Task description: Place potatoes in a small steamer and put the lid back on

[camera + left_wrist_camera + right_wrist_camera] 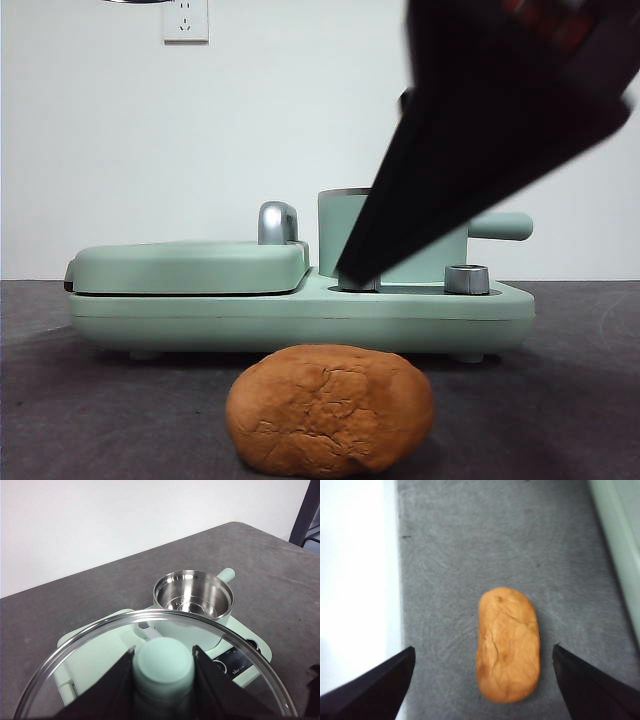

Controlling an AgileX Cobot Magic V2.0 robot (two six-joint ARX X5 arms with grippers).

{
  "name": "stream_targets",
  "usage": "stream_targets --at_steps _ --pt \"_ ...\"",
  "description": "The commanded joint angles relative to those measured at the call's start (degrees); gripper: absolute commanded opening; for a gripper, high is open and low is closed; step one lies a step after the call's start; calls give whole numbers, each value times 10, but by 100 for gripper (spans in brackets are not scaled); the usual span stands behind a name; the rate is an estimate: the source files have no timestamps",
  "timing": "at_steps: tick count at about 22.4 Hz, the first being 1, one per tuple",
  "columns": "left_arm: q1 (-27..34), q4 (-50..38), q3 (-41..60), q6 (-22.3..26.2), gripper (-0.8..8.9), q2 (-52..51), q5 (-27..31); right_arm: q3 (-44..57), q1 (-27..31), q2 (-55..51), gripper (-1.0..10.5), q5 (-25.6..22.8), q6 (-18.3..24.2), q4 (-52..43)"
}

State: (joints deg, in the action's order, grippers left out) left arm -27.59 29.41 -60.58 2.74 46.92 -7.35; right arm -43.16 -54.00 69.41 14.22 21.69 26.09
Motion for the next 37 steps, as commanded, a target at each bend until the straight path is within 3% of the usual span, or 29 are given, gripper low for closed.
stream_targets --at_steps 1,12,16,18,23,27,32,37 --pt "-1 -17 -7 -2 17 0 1 -9 -6 36 435 -12 4 -21" --pt "-1 -19 -7 7 17 0 1 -9 -6 146 431 -12 -1 -64" --pt "-1 -20 -7 7 17 0 1 -9 -6 153 282 -17 -3 -65" --pt "-1 -20 -7 7 17 0 1 -10 -6 152 218 -24 -3 -65" --pt "-1 -20 -7 7 17 0 1 -13 -6 120 217 -30 -16 -51" --pt "-1 -22 -7 7 17 0 1 -26 -5 34 217 -83 -41 8" --pt "-1 -25 -7 7 16 0 1 -117 16 -17 217 -146 -98 112" --pt "-1 -24 -7 7 16 0 1 -273 97 18 217 -146 -108 175"
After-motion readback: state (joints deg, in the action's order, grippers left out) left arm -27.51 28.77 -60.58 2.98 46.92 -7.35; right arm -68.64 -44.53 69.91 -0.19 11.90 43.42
